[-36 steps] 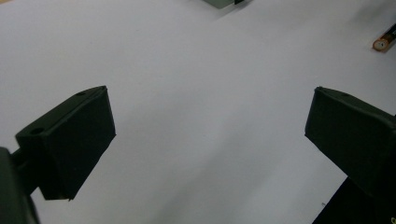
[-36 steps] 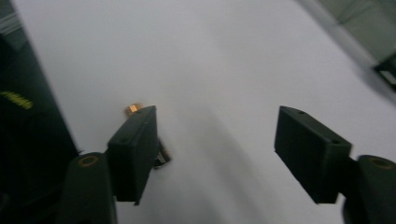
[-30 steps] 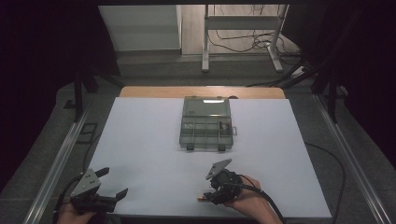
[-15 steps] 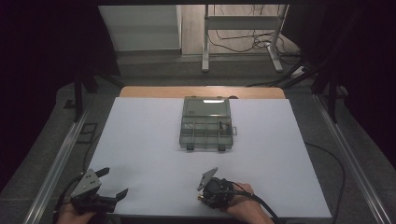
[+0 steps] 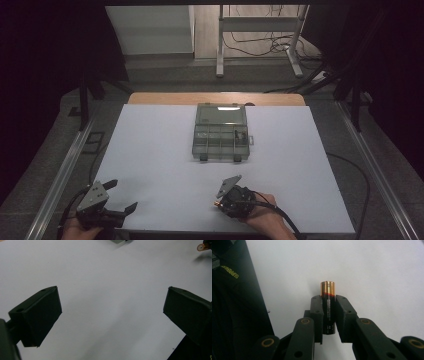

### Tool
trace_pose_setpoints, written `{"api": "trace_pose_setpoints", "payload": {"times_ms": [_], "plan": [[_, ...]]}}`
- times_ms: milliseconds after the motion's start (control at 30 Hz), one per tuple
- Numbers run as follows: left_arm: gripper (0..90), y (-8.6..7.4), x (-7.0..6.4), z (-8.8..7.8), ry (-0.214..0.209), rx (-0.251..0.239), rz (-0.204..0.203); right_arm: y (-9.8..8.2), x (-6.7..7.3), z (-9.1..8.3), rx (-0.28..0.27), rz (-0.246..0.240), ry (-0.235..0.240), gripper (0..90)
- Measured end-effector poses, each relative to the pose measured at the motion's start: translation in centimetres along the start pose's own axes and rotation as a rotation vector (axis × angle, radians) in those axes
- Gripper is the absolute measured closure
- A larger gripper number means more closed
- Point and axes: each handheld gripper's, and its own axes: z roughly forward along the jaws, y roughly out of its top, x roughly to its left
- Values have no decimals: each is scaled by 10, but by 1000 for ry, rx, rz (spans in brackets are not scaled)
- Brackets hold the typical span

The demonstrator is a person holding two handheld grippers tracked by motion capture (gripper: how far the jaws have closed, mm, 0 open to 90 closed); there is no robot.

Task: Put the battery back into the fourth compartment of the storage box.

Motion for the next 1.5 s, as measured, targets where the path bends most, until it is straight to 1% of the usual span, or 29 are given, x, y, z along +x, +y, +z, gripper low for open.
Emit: {"api": "trace_pose_setpoints", "payload": {"times_ms": [233, 567, 733, 900, 1000, 1033, 1067, 1100, 1233, 1500], "plan": [[24, 0, 0, 0, 0, 2, 2, -1, -4, -4, -11, 31, -14, 764], [24, 0, 0, 0, 0, 4, 3, -3, -12, -10, -42, 74, -28, 764], [24, 0, 0, 0, 0, 5, 1, -3, -15, -13, -49, 78, -38, 764], [24, 0, 0, 1, 0, 5, -1, -5, -22, -19, -76, 107, -54, 764], [25, 0, 0, 0, 0, 5, -1, -6, -28, -23, -93, 126, -65, 764], [25, 0, 0, 0, 0, 5, -2, -6, -28, -23, -93, 126, -65, 764], [25, 0, 0, 0, 0, 4, -2, -7, -32, -25, -96, 131, -70, 763], [25, 0, 0, 0, 0, 4, -2, -7, -32, -25, -96, 131, -70, 763], [25, 0, 0, 0, 0, 3, -5, -8, -40, -28, -111, 147, -78, 763], [24, 0, 0, 0, 1, 2, -6, -8, -49, -30, -126, 168, -89, 764]]}}
